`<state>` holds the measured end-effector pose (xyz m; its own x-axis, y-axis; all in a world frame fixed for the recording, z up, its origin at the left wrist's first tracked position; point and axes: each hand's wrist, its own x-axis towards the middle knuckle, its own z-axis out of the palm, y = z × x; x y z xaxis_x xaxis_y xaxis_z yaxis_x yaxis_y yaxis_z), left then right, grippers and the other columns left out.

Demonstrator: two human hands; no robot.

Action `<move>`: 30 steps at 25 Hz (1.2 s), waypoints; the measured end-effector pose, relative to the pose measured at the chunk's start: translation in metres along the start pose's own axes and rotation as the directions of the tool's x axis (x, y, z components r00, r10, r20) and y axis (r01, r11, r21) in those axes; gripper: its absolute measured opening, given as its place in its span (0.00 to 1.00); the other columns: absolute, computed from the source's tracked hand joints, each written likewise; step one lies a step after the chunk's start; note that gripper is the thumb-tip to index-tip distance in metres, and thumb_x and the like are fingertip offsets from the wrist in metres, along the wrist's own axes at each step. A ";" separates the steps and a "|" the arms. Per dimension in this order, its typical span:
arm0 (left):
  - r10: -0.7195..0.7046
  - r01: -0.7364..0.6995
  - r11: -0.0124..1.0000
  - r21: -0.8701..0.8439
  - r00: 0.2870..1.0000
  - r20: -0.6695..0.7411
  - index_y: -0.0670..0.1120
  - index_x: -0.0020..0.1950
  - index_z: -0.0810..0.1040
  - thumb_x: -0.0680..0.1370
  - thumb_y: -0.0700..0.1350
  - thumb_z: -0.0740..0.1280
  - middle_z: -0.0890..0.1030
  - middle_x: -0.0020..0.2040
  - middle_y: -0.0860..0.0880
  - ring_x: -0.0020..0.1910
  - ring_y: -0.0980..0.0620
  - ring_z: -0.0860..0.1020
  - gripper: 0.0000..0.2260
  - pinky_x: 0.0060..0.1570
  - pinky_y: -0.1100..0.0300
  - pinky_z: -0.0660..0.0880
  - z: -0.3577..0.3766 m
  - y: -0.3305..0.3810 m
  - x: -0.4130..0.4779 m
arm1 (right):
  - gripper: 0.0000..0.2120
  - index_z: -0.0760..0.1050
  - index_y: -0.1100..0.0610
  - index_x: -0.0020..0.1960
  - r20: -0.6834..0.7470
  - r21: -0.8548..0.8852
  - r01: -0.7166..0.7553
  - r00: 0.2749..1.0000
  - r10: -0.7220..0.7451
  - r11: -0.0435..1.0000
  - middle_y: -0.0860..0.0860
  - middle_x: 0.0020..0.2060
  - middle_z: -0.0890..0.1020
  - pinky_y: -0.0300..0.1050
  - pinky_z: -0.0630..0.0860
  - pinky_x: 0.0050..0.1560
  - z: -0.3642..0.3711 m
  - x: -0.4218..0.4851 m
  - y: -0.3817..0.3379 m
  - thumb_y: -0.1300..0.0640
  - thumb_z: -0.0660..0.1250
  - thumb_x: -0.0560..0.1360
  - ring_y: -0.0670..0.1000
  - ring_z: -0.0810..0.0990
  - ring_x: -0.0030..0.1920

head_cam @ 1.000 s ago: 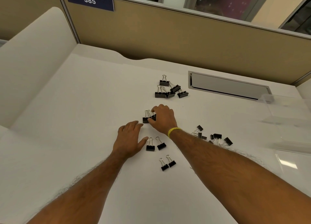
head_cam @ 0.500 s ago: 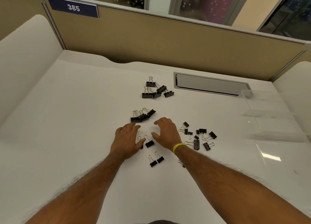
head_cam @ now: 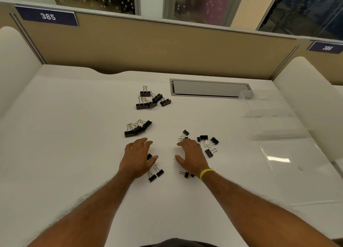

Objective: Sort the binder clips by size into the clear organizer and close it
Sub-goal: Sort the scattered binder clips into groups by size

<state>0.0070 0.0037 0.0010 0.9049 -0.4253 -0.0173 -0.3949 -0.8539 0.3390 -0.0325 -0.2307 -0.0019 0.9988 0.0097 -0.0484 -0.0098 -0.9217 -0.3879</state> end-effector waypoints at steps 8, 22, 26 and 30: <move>0.015 -0.016 0.999 0.046 0.999 0.029 0.49 0.72 0.67 0.76 0.63 0.57 0.68 0.73 0.47 0.73 0.48 0.64 0.28 0.70 0.48 0.59 0.006 0.010 -0.004 | 0.19 0.74 0.55 0.62 -0.063 -0.003 -0.075 0.995 0.075 0.997 0.50 0.58 0.76 0.48 0.71 0.60 -0.019 -0.025 0.047 0.53 0.68 0.72 0.53 0.73 0.59; -0.085 0.084 0.996 0.038 0.996 0.004 0.48 0.72 0.67 0.75 0.63 0.55 0.69 0.72 0.47 0.72 0.48 0.65 0.30 0.69 0.48 0.60 -0.002 -0.011 -0.025 | 0.19 0.76 0.55 0.59 -0.135 0.101 0.029 0.991 -0.015 0.994 0.50 0.52 0.77 0.46 0.72 0.58 -0.013 -0.011 0.015 0.52 0.72 0.70 0.52 0.76 0.55; -0.118 0.118 0.992 0.052 0.993 0.000 0.48 0.72 0.68 0.74 0.65 0.51 0.70 0.71 0.48 0.71 0.48 0.66 0.32 0.69 0.48 0.61 -0.006 -0.027 -0.030 | 0.18 0.75 0.55 0.59 -0.097 0.205 0.062 0.994 -0.043 0.977 0.49 0.51 0.76 0.47 0.75 0.56 -0.009 0.016 -0.020 0.52 0.72 0.71 0.49 0.76 0.52; -0.148 0.149 0.988 0.033 0.989 -0.023 0.48 0.70 0.69 0.74 0.65 0.52 0.71 0.70 0.48 0.70 0.47 0.68 0.32 0.67 0.47 0.63 -0.008 -0.044 -0.032 | 0.17 0.75 0.56 0.58 -0.080 0.228 0.091 0.994 -0.074 0.970 0.49 0.50 0.75 0.46 0.76 0.53 -0.006 0.046 -0.051 0.53 0.72 0.72 0.49 0.76 0.49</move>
<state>-0.0035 0.0572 -0.0061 0.9568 -0.2873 -0.0452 -0.2612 -0.9171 0.3011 0.0145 -0.1858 0.0207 0.9974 0.0473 0.0542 0.0702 -0.8044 -0.5899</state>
